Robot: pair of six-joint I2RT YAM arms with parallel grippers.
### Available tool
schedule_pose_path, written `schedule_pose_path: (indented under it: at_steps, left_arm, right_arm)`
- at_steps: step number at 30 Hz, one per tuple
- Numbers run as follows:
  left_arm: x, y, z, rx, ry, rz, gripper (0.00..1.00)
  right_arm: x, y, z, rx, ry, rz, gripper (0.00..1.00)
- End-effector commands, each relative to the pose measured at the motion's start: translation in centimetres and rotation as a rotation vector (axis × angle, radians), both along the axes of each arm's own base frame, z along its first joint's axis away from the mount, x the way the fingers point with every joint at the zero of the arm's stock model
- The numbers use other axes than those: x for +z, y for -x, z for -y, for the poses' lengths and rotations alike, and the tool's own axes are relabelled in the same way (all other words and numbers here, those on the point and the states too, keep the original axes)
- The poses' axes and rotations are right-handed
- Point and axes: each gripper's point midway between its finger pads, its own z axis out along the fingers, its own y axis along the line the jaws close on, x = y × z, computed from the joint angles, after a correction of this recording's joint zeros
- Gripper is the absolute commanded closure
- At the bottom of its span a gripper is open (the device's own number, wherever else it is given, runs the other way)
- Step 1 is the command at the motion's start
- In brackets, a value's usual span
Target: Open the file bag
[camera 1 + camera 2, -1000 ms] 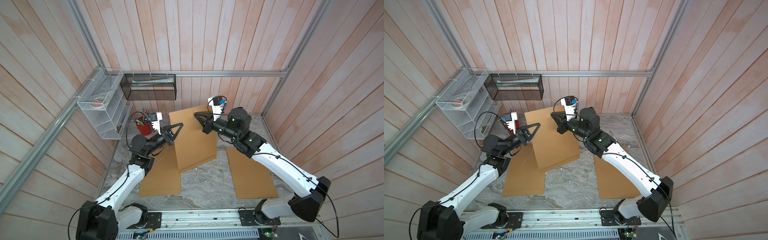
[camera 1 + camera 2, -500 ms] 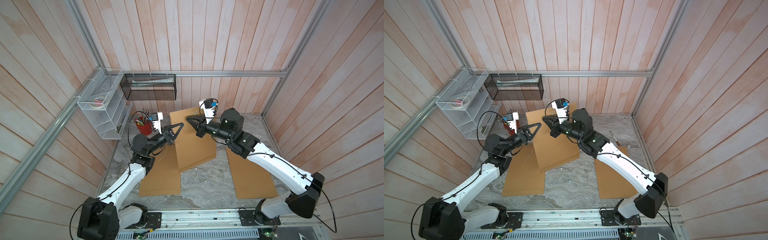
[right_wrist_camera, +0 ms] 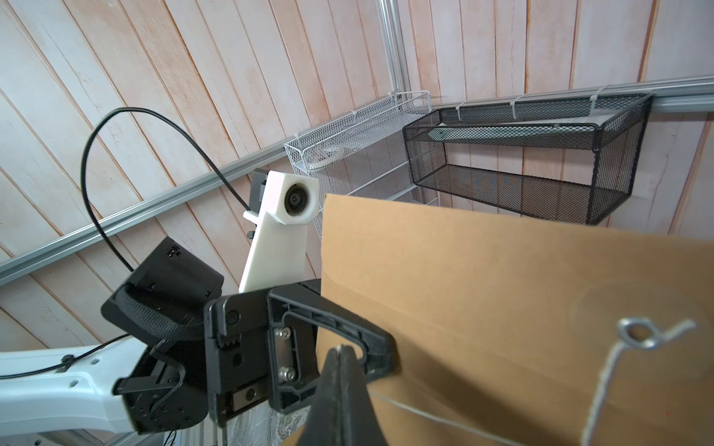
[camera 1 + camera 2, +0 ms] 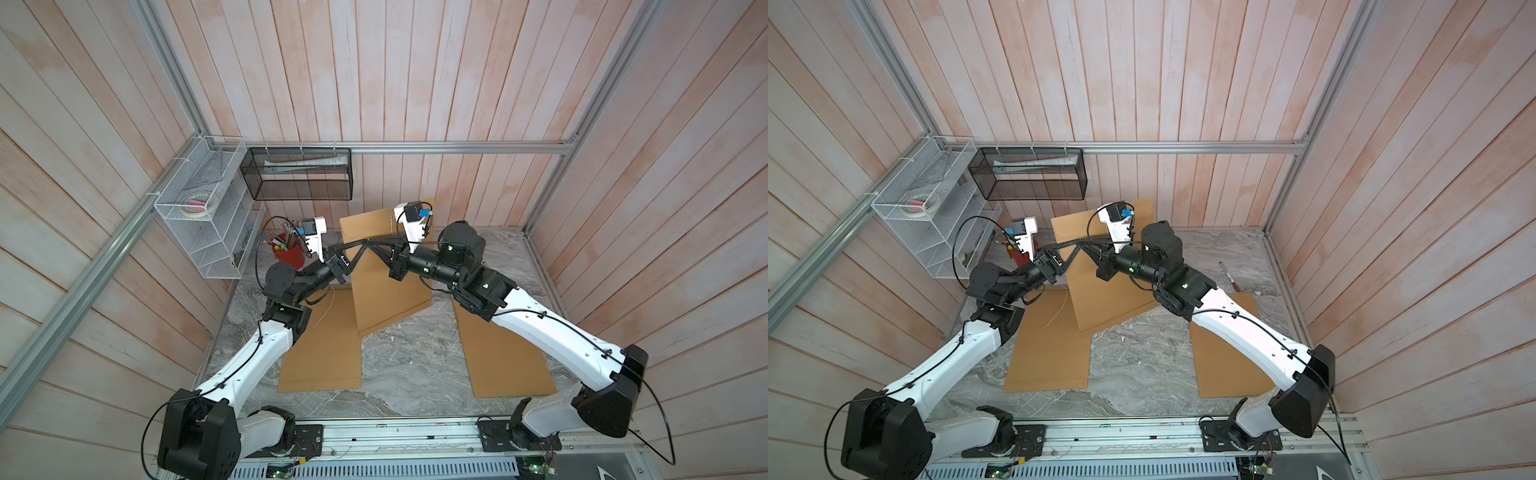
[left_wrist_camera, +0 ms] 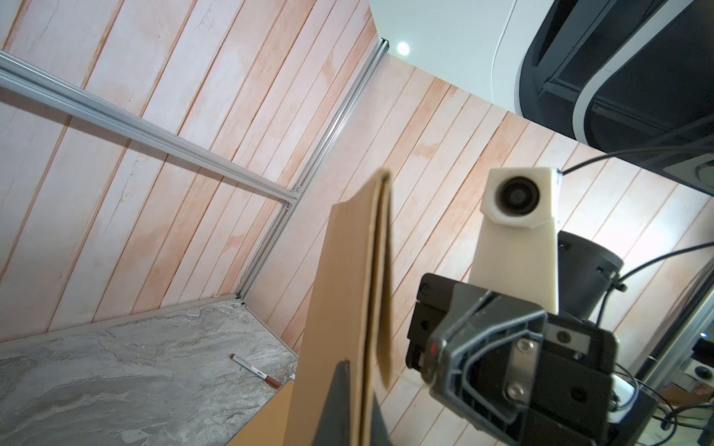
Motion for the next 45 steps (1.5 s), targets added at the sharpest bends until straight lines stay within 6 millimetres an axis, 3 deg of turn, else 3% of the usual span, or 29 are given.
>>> schedule_pose_path:
  at_steps: [1,17,27,45]
  left_arm:
    - [1.7,0.2,0.2,-0.017,0.011,0.050,1.00]
    - [3.9,-0.5,-0.1,-0.008,0.025,0.094,1.00]
    - [4.7,0.0,-0.5,0.001,0.026,0.116,1.00]
    - [4.8,0.4,-1.0,0.017,0.022,0.118,1.00]
  right_arm:
    - [1.4,1.2,0.4,0.026,-0.045,0.015,1.00]
    - [-3.1,1.3,2.2,-0.039,-0.029,-0.080,1.00]
    - [-5.7,0.2,4.3,-0.118,-0.020,-0.130,1.00]
    - [-5.7,-2.7,9.7,-0.284,-0.024,-0.128,1.00]
